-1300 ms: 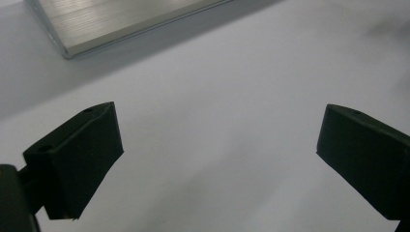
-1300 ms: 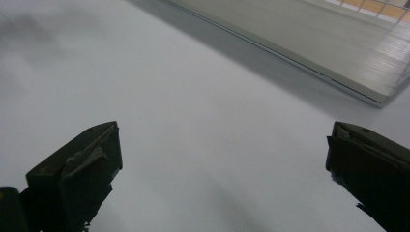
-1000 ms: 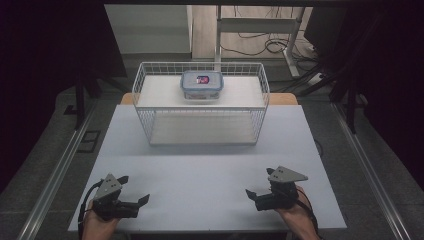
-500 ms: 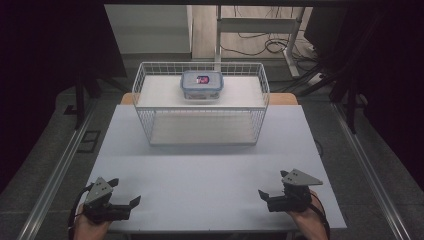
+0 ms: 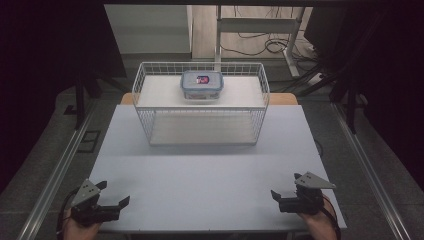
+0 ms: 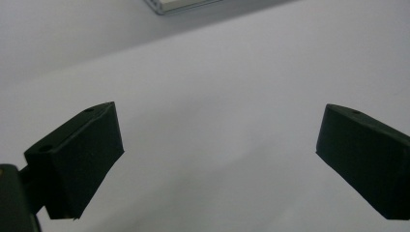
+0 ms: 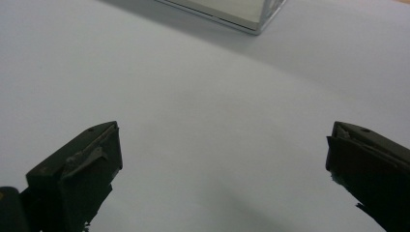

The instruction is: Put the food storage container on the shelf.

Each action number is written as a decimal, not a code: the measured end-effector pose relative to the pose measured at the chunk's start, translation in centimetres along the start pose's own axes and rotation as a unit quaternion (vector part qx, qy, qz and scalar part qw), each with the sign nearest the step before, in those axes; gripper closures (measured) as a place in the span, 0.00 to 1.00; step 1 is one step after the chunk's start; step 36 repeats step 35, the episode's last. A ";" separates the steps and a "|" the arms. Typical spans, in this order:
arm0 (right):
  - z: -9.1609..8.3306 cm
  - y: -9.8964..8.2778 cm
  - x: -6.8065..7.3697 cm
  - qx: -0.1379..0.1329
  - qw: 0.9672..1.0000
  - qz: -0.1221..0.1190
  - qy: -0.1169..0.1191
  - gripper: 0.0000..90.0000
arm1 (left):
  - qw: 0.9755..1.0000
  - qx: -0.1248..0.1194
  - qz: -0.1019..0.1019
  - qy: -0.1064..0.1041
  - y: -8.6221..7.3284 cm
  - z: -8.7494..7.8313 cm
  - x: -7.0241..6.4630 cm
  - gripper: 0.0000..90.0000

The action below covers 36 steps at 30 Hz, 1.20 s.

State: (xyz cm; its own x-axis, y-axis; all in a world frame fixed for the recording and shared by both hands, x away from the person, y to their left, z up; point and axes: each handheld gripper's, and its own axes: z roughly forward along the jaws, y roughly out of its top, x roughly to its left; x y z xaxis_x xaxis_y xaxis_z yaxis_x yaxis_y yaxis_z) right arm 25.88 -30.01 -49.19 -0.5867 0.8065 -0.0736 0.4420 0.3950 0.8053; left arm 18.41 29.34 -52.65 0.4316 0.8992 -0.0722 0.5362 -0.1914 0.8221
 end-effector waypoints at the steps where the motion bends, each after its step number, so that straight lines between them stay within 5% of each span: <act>1: -0.1 -0.1 -0.2 0.001 1.000 0.000 -0.002 0.00 | 1.000 0.000 -0.002 0.003 -0.1 0.0 0.2 0.03; 12: -0.2 -1.1 -1.7 0.008 1.000 0.022 -0.017 0.00 | 0.999 0.006 -0.020 0.026 -1.1 -0.3 2.0 0.03; 22: 0.4 -2.1 -2.8 0.031 0.997 0.065 0.000 0.00 | 0.999 0.031 -0.038 0.019 -1.8 0.5 2.9 0.02; 28: 0.9 -2.4 -2.8 0.056 0.997 0.059 -0.001 0.00 | 0.997 0.073 -0.031 0.011 -2.1 1.5 2.7 0.02; 36: 1.2 -2.4 -2.7 0.066 0.996 0.053 -0.006 0.00 | 0.996 0.079 -0.029 0.008 -2.0 1.7 2.5 0.02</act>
